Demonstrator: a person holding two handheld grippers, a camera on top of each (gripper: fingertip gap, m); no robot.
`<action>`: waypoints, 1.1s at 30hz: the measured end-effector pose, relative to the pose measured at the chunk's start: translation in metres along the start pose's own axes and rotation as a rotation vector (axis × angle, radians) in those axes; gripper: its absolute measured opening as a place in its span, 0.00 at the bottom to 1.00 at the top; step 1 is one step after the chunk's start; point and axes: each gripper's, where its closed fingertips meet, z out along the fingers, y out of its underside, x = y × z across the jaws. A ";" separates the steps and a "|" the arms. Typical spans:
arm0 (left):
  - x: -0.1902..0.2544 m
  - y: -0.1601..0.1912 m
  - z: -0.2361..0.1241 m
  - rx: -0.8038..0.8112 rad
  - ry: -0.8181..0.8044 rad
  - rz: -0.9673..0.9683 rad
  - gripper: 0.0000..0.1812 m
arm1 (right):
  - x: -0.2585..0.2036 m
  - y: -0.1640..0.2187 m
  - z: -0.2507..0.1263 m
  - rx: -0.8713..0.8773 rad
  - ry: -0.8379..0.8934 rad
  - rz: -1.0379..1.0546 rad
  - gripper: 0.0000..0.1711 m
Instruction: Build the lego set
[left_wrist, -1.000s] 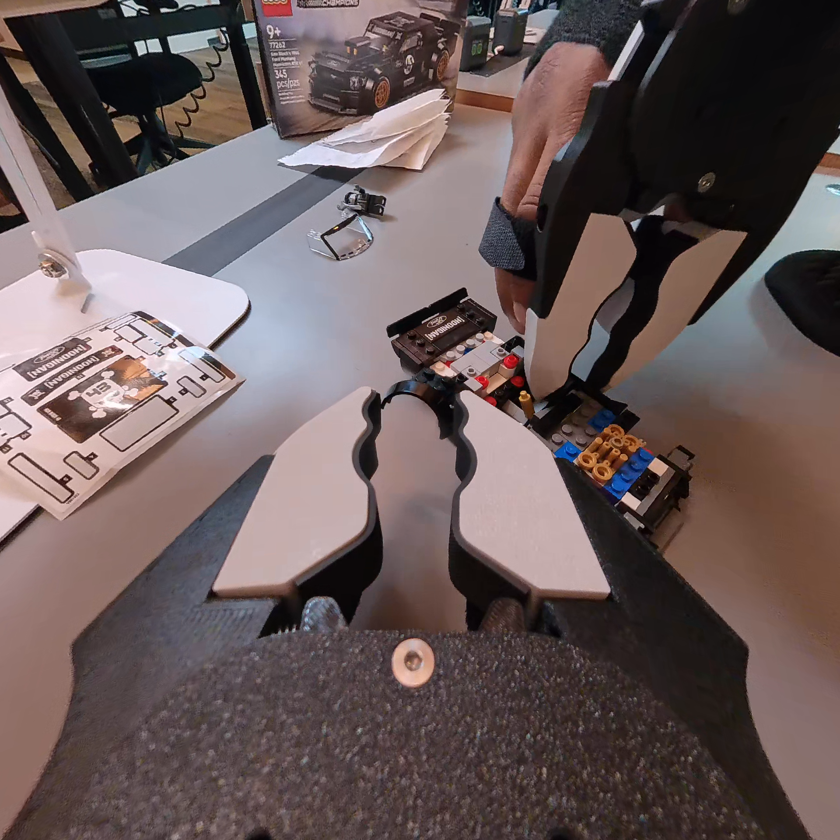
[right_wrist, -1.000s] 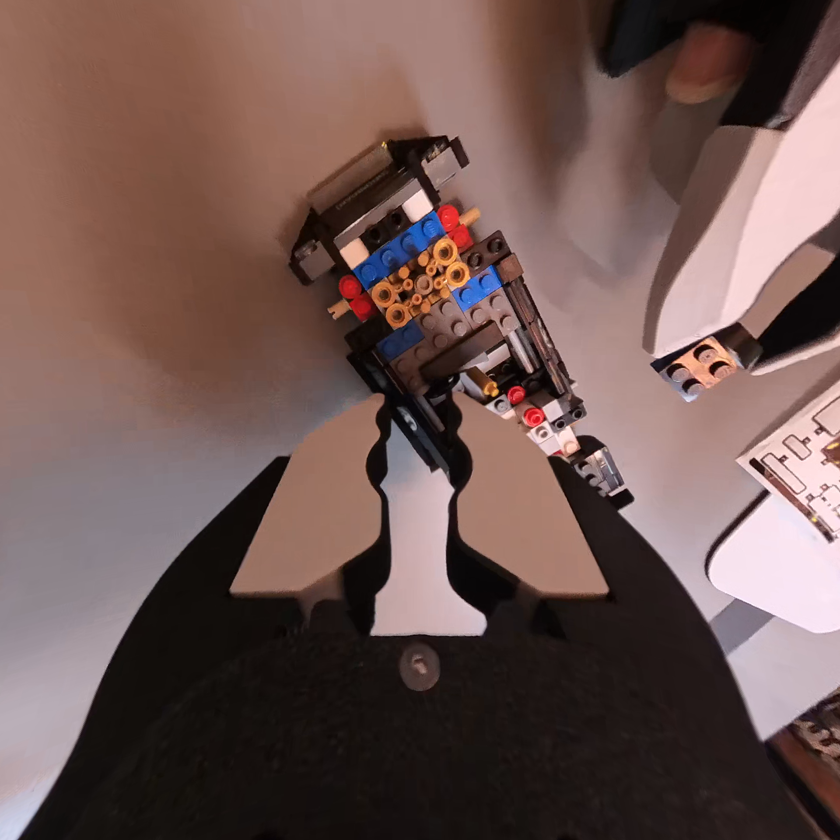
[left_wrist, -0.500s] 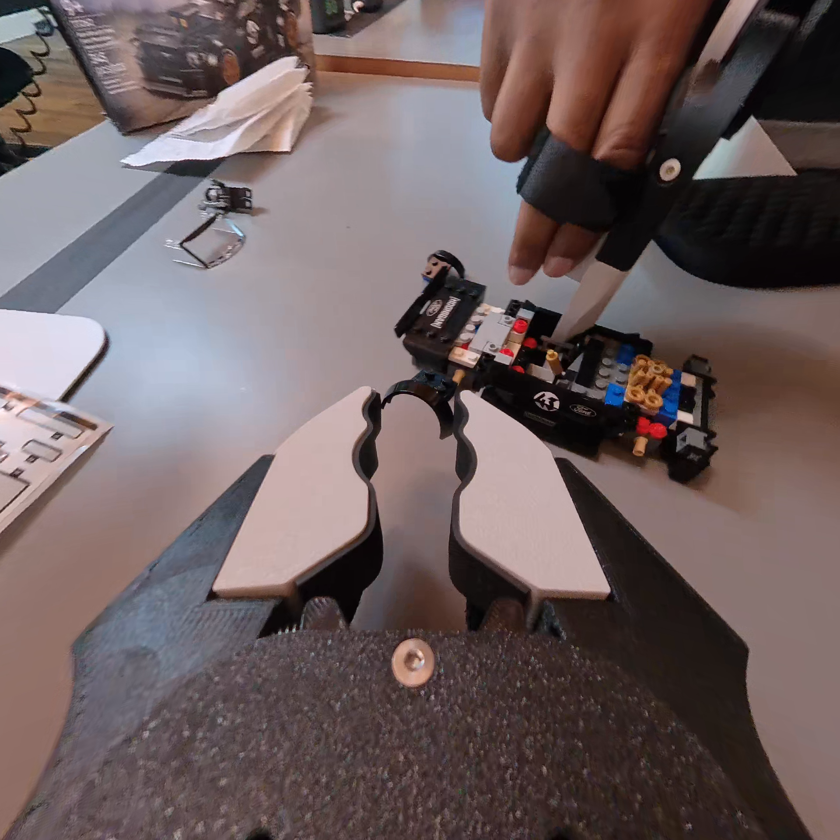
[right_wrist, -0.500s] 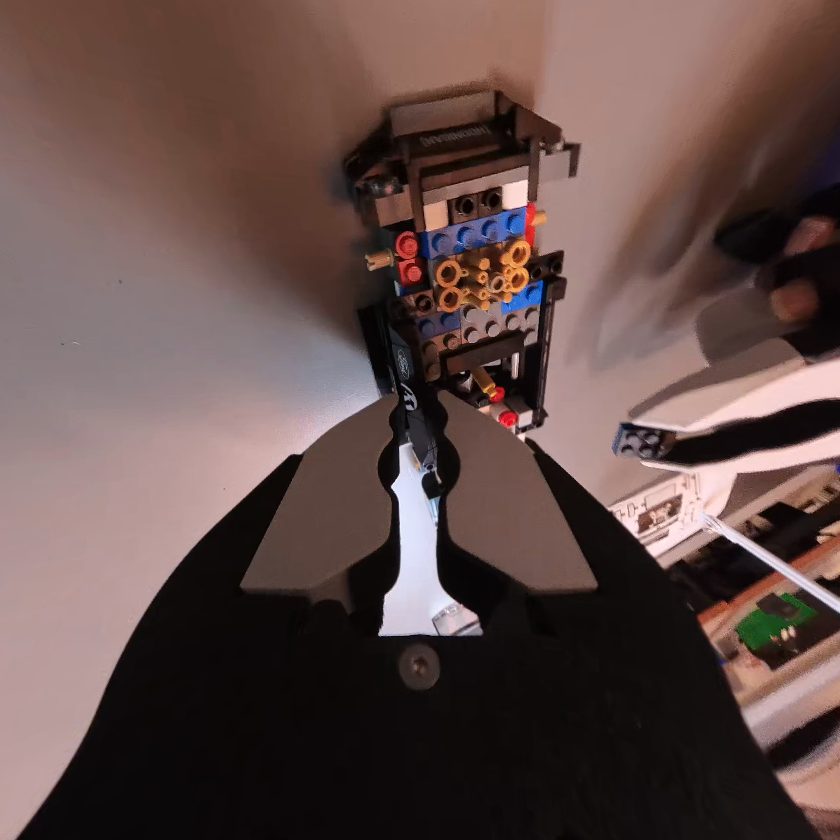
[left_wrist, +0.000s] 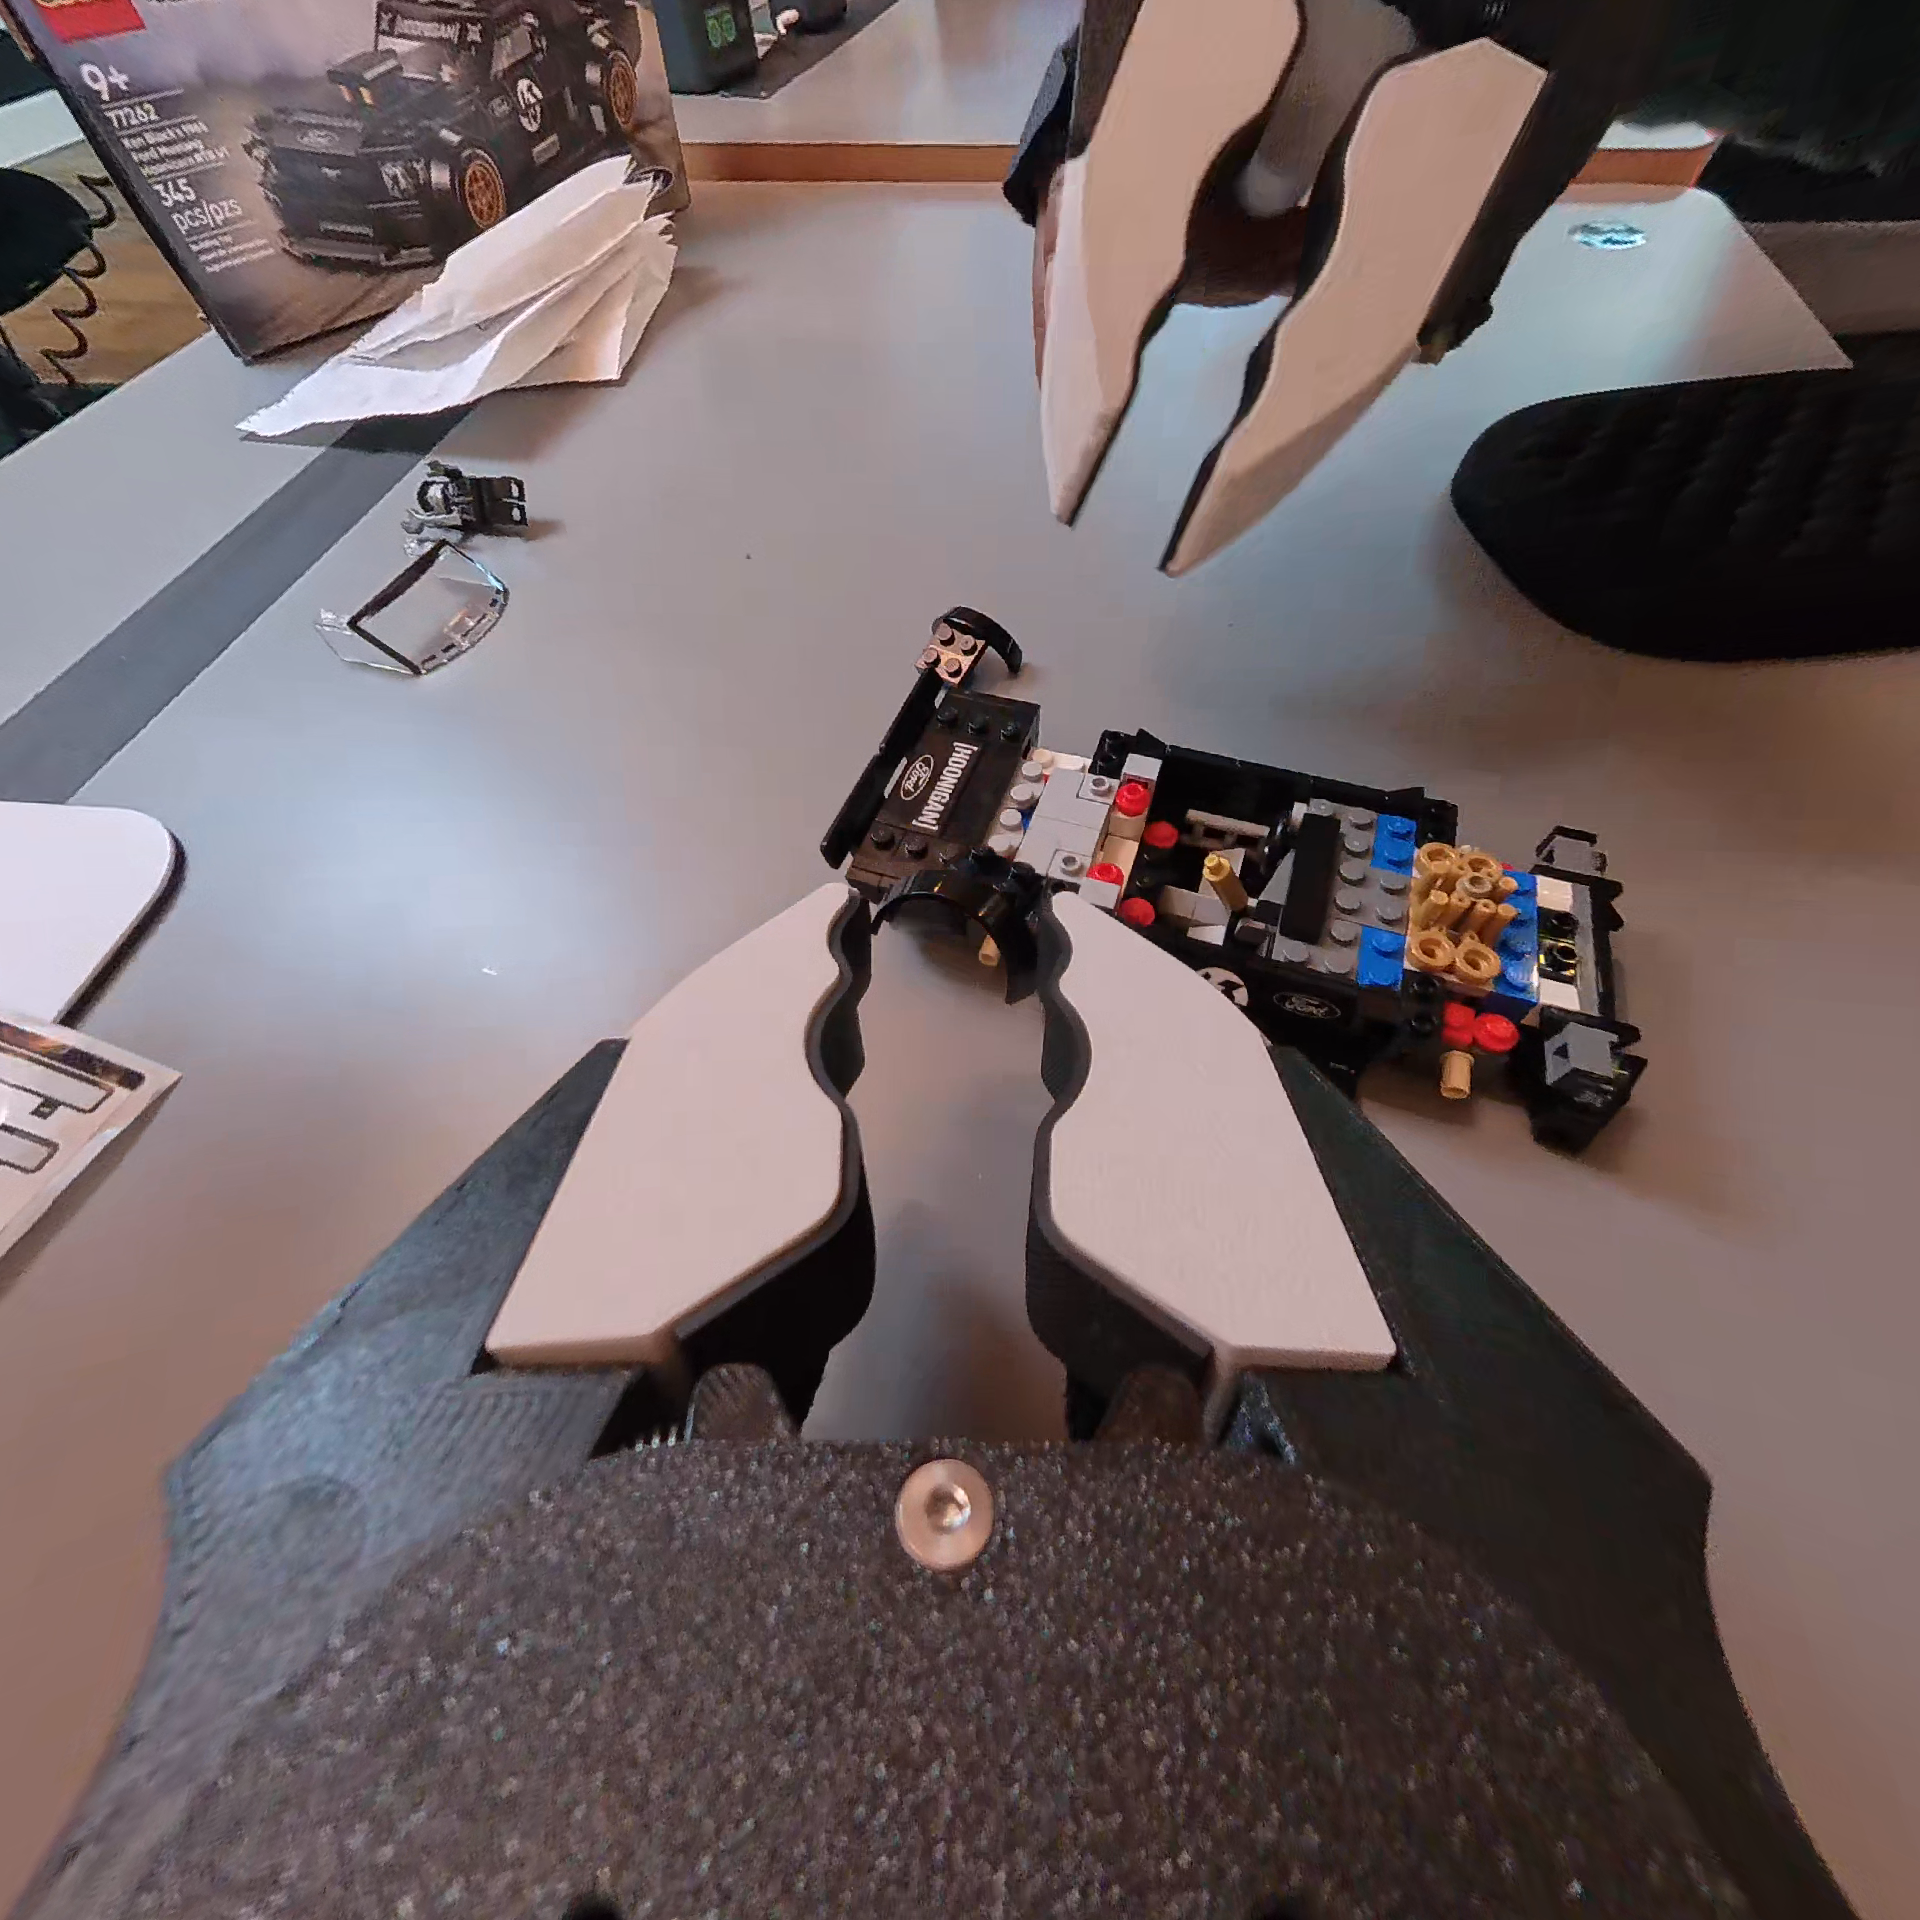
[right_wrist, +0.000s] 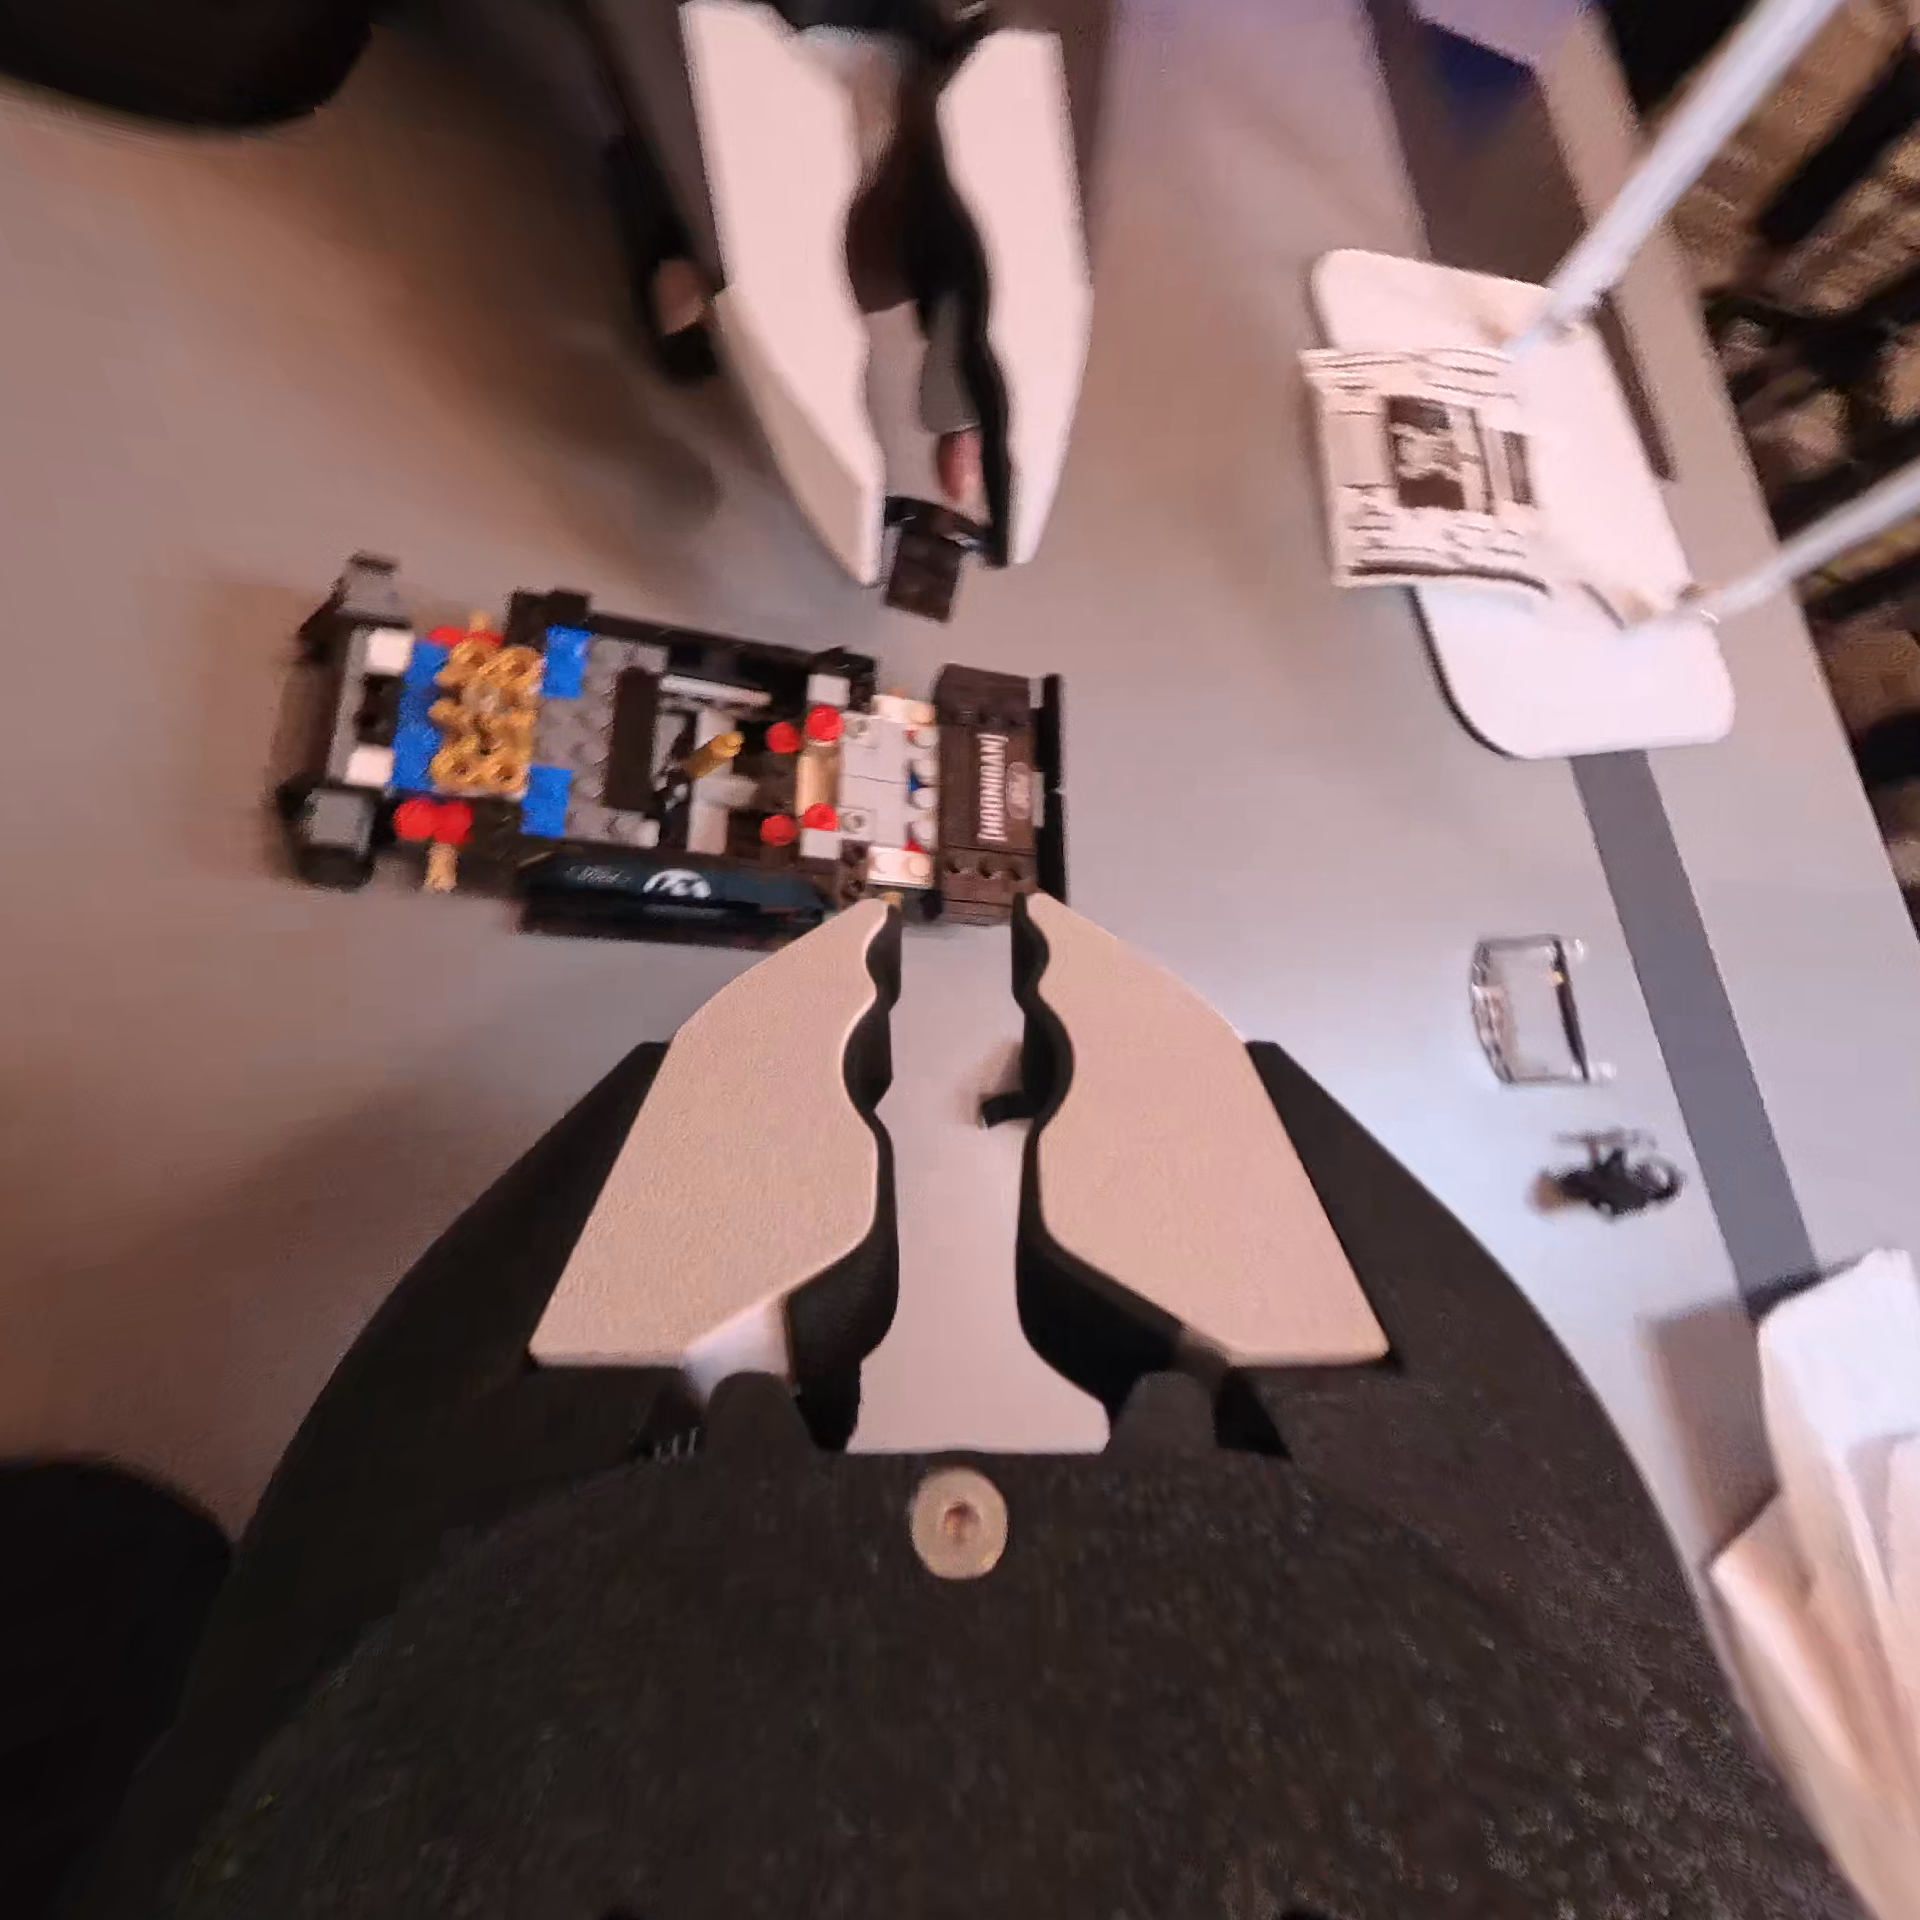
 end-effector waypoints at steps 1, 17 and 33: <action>0.000 0.000 0.002 -0.005 0.006 -0.001 0.17 | 0.006 0.001 -0.002 0.030 0.054 0.060 0.10; 0.000 0.008 0.017 -0.102 0.058 -0.024 0.17 | 0.009 -0.008 0.014 0.124 0.110 0.270 0.03; -0.006 0.006 0.000 -0.112 0.075 -0.072 0.23 | 0.002 -0.008 0.016 0.088 0.094 0.261 0.03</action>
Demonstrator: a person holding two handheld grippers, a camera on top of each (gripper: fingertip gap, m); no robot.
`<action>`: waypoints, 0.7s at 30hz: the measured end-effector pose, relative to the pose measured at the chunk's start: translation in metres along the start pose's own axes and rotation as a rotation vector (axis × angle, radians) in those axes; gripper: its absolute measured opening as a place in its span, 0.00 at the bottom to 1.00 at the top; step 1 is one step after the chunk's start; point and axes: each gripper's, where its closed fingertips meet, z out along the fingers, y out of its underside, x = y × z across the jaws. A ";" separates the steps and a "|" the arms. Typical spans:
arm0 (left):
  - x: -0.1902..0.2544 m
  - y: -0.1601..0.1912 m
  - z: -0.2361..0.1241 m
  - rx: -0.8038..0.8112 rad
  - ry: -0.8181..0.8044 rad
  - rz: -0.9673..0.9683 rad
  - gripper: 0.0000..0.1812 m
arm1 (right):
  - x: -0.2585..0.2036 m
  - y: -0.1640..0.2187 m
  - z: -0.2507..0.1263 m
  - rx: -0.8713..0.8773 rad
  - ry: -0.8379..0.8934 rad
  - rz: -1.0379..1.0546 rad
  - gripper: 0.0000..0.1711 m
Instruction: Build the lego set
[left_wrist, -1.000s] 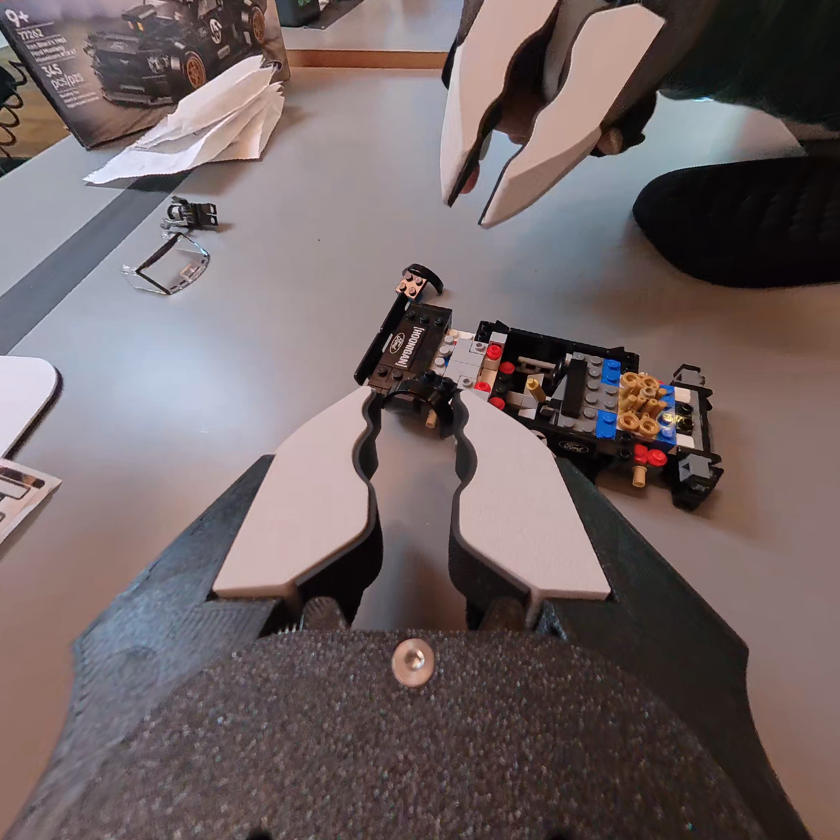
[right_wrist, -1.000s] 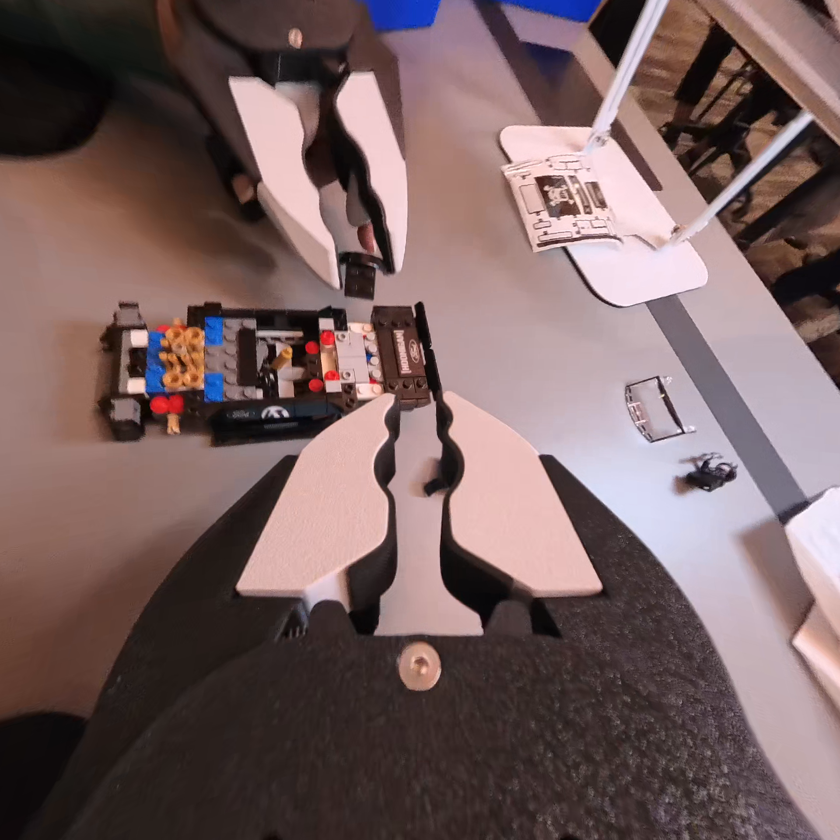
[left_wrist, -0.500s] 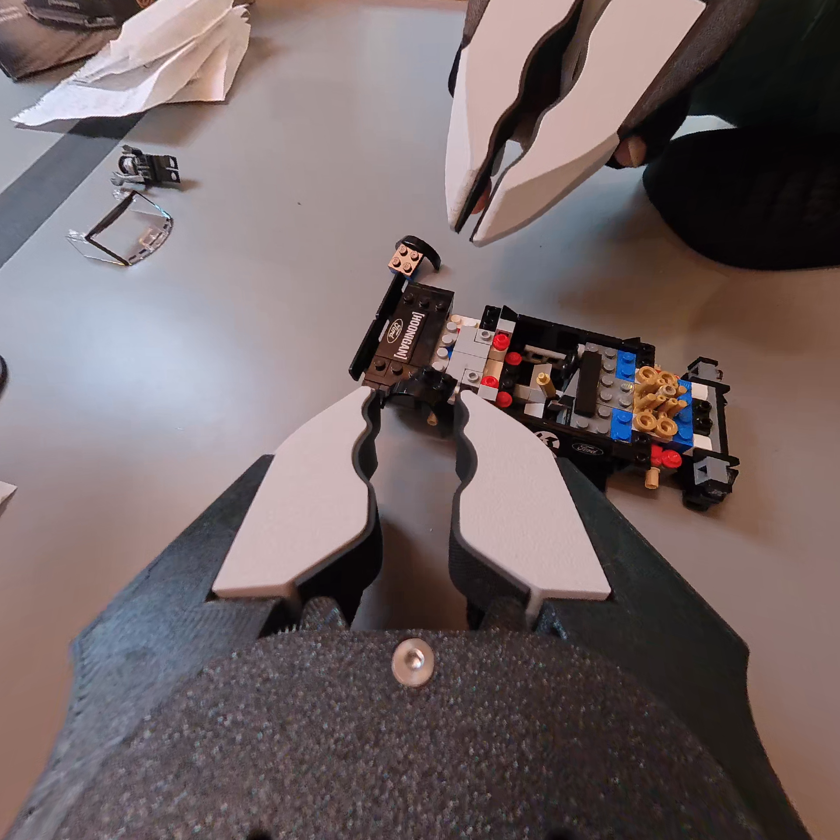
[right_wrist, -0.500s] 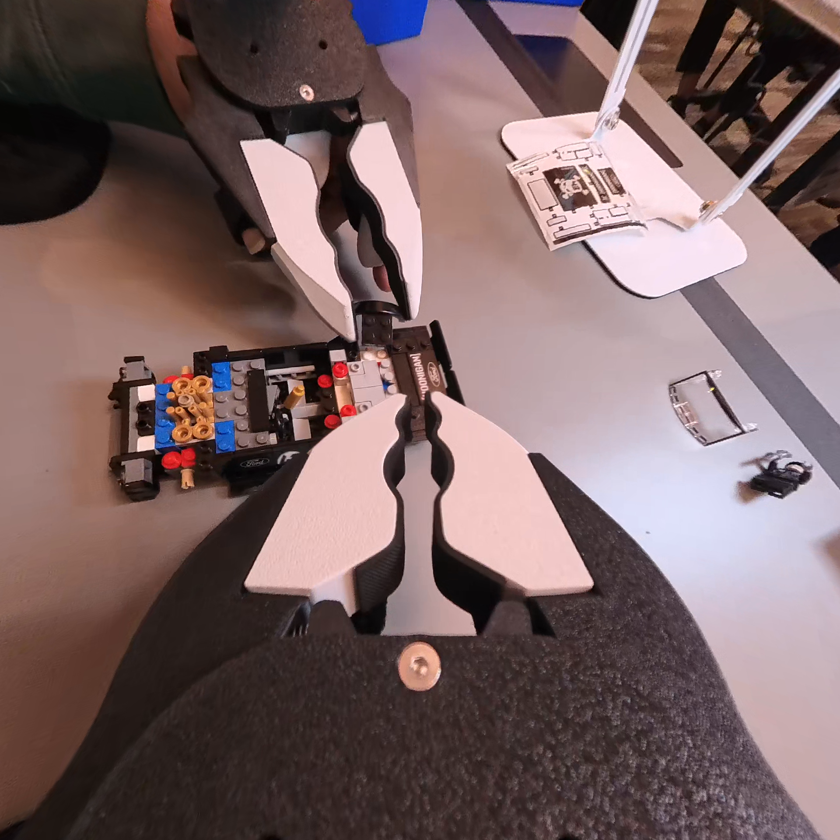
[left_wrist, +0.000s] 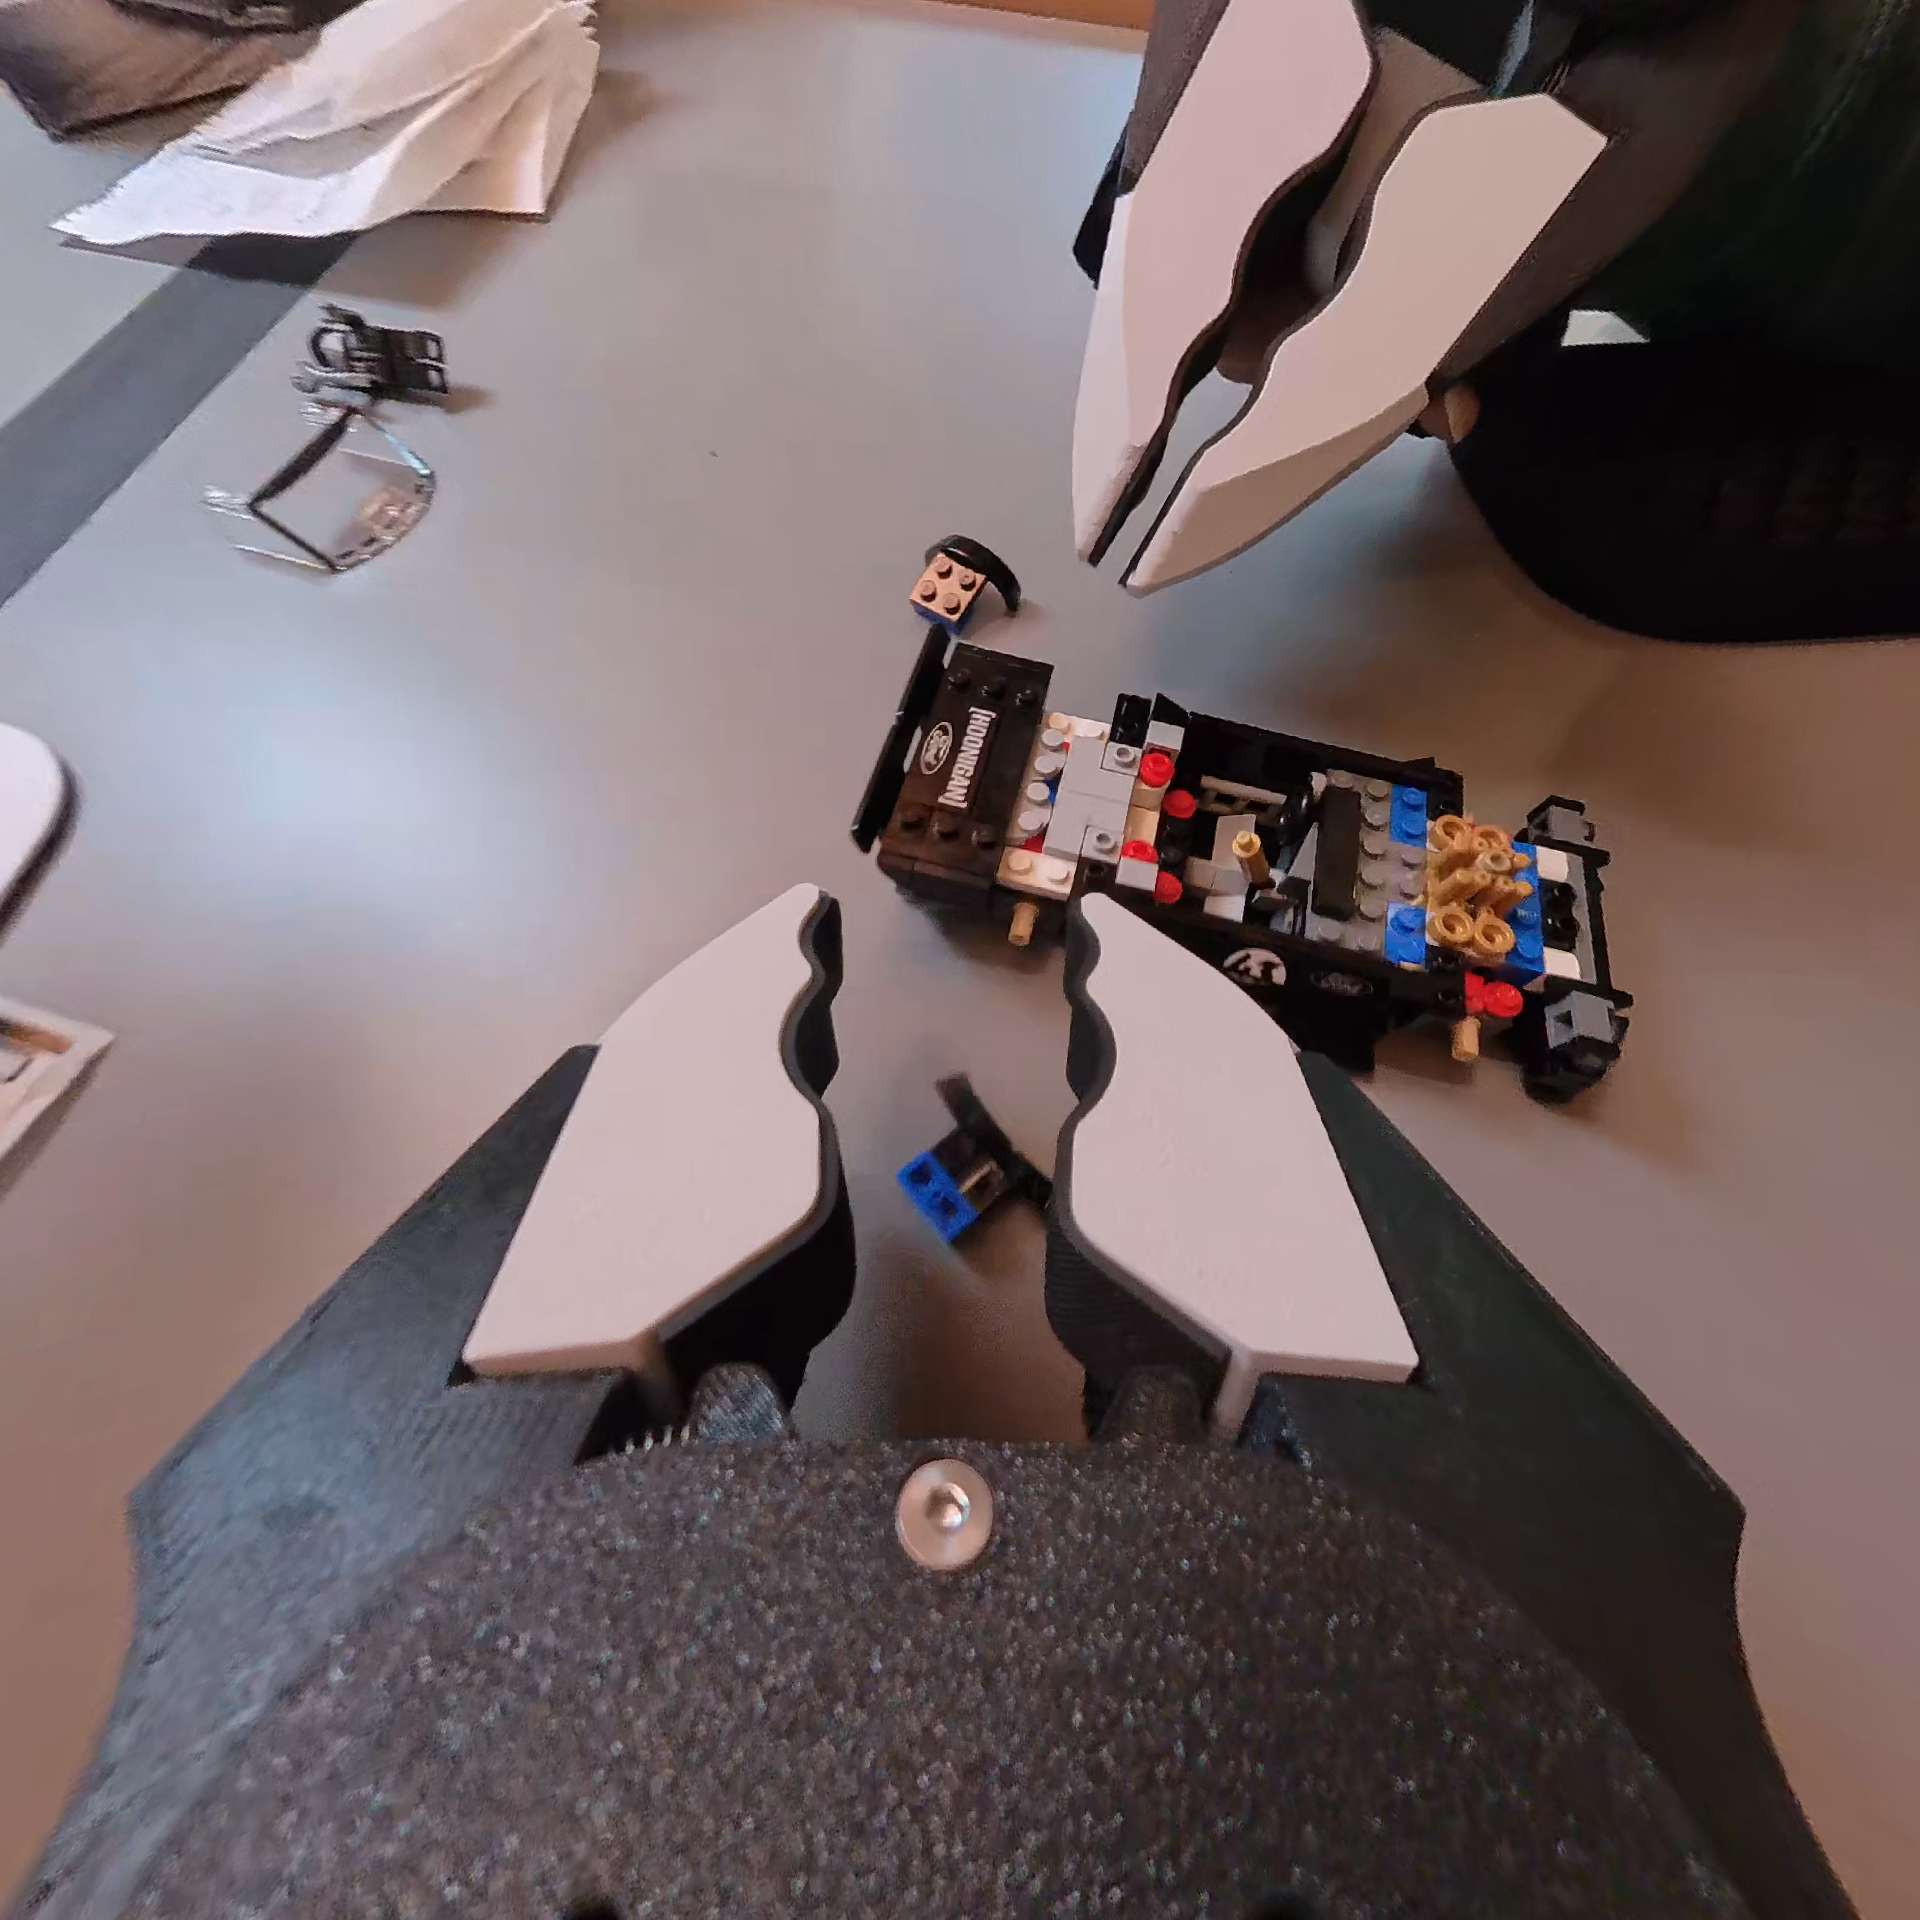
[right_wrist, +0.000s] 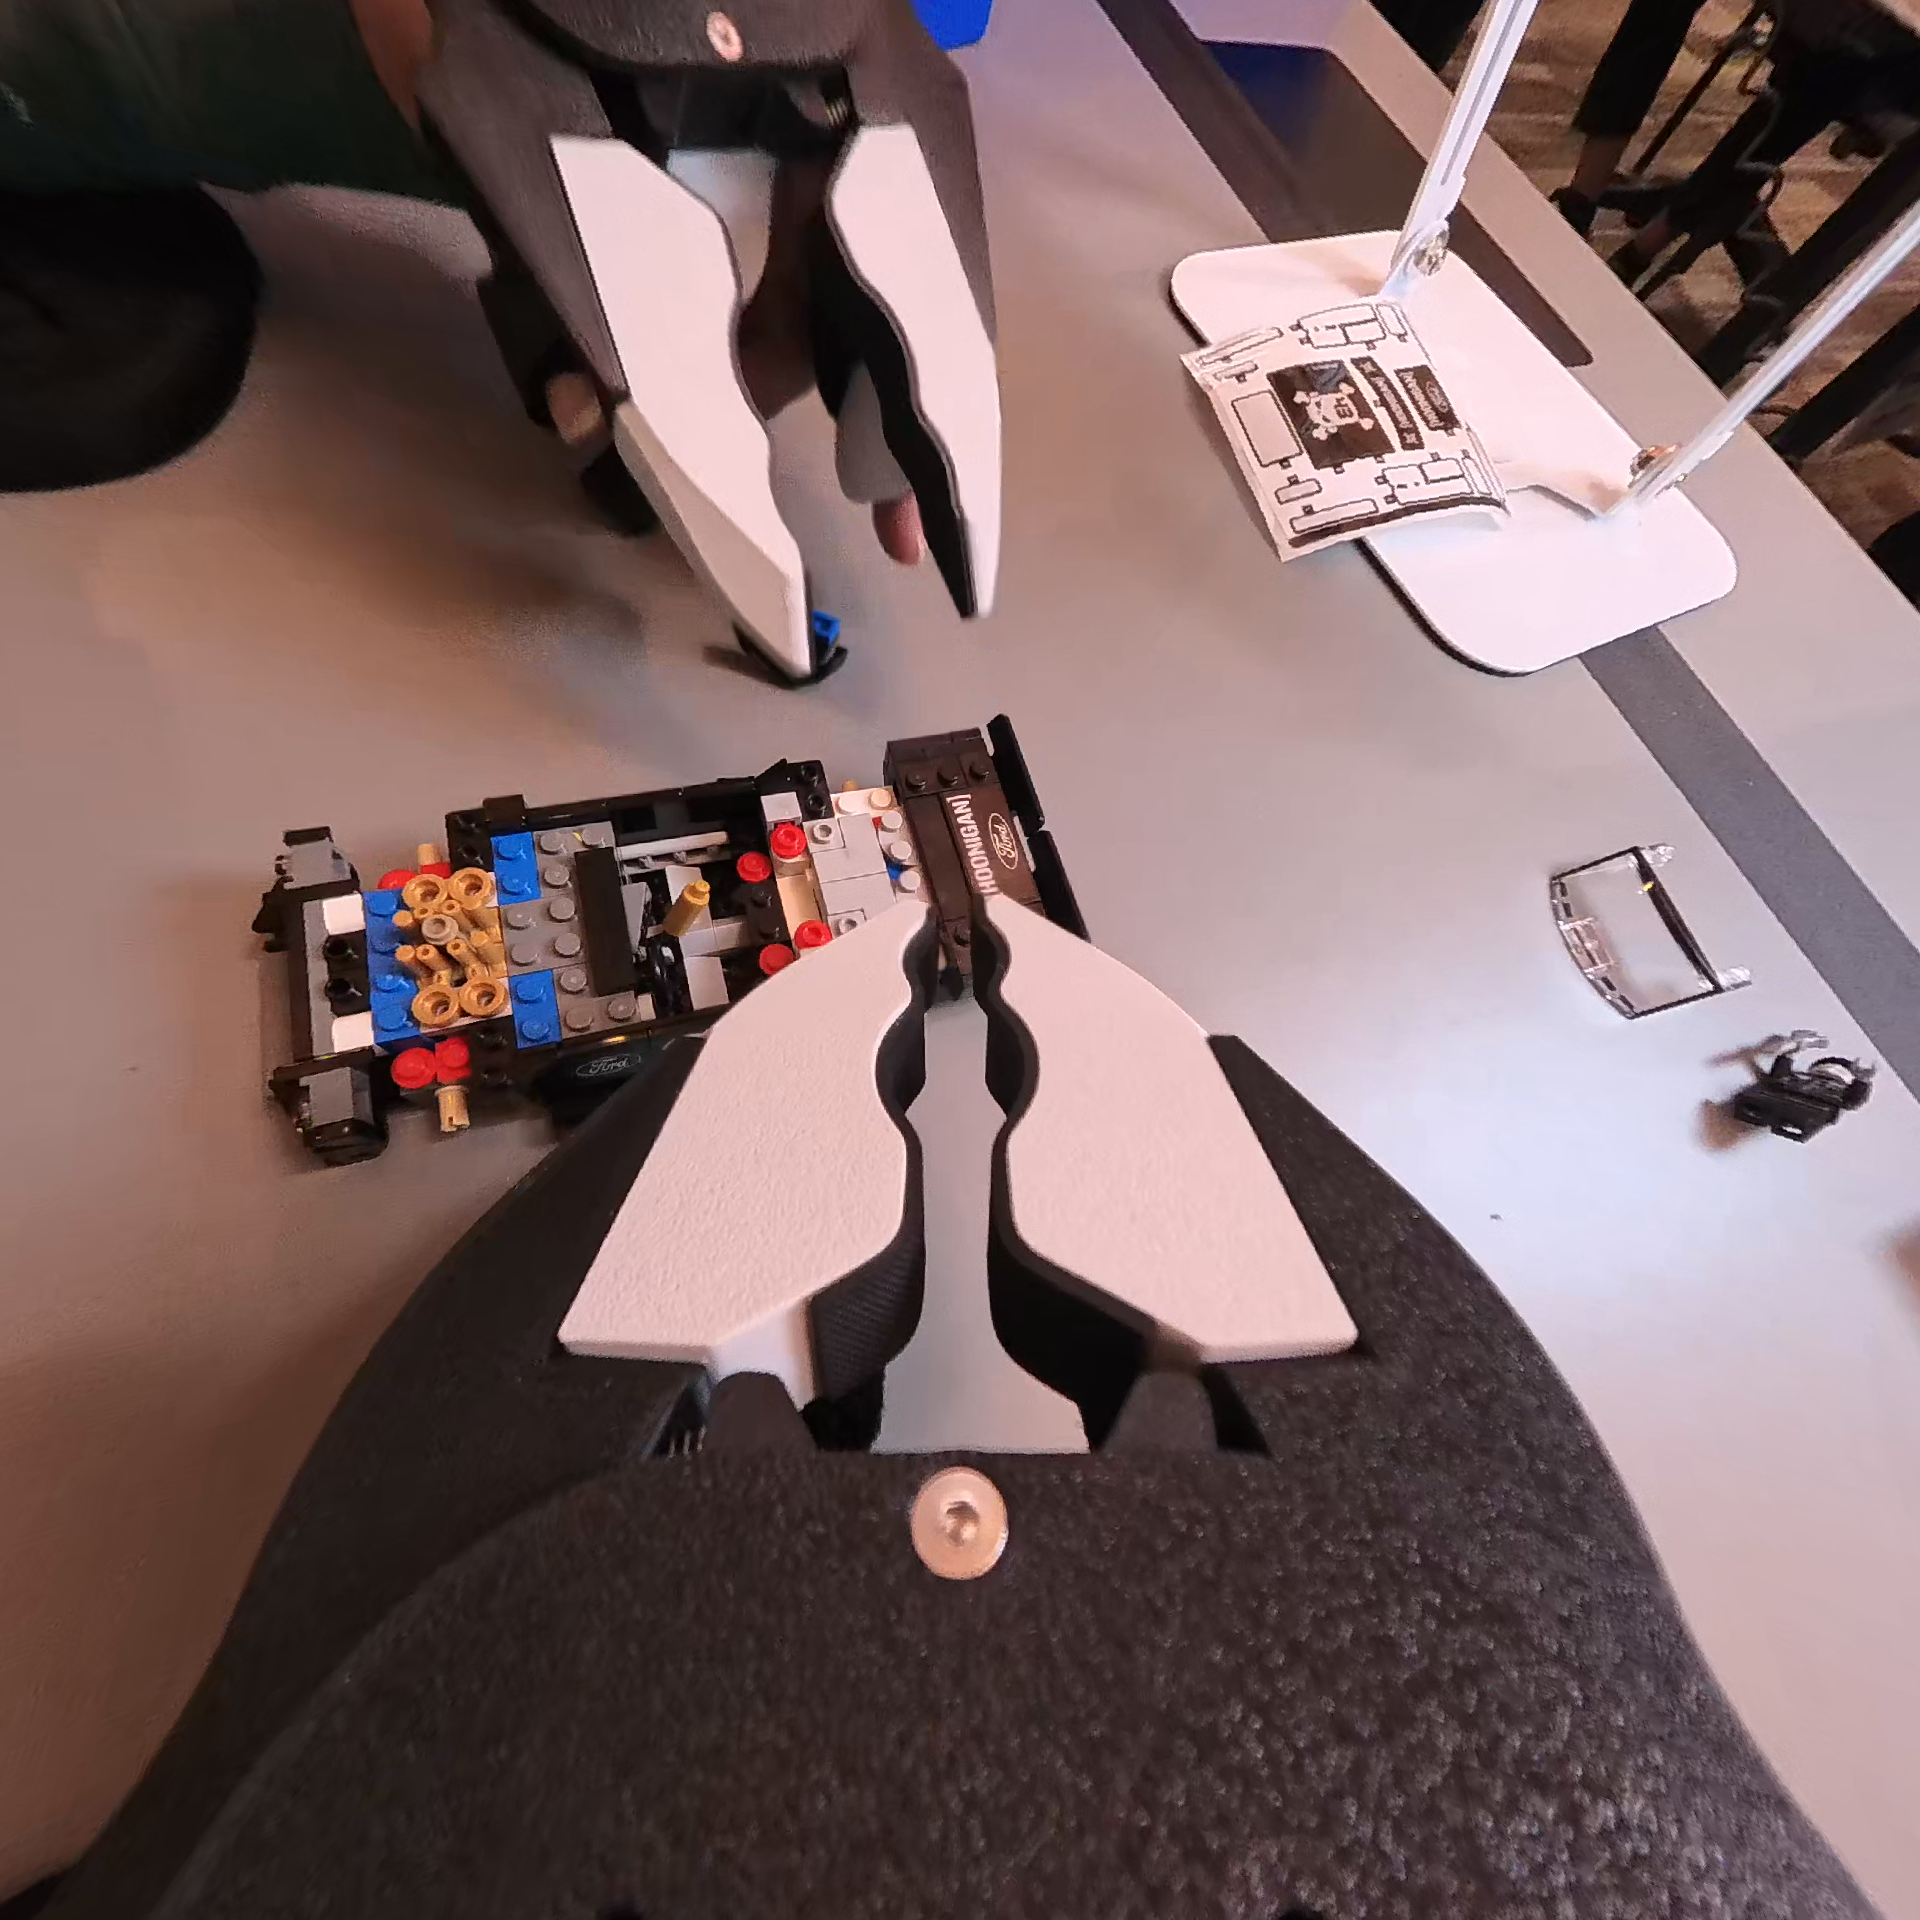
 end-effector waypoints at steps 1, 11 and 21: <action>-0.002 0.001 -0.007 -0.007 -0.013 0.006 0.23 | 0.001 0.000 -0.002 0.003 0.005 0.001 0.03; 0.000 0.034 -0.032 -0.159 -0.109 0.040 0.20 | 0.032 0.038 -0.029 -0.109 0.076 0.081 0.12; 0.002 0.010 -0.022 -0.070 -0.151 0.082 0.17 | 0.046 0.080 -0.002 -0.334 -0.039 0.166 0.24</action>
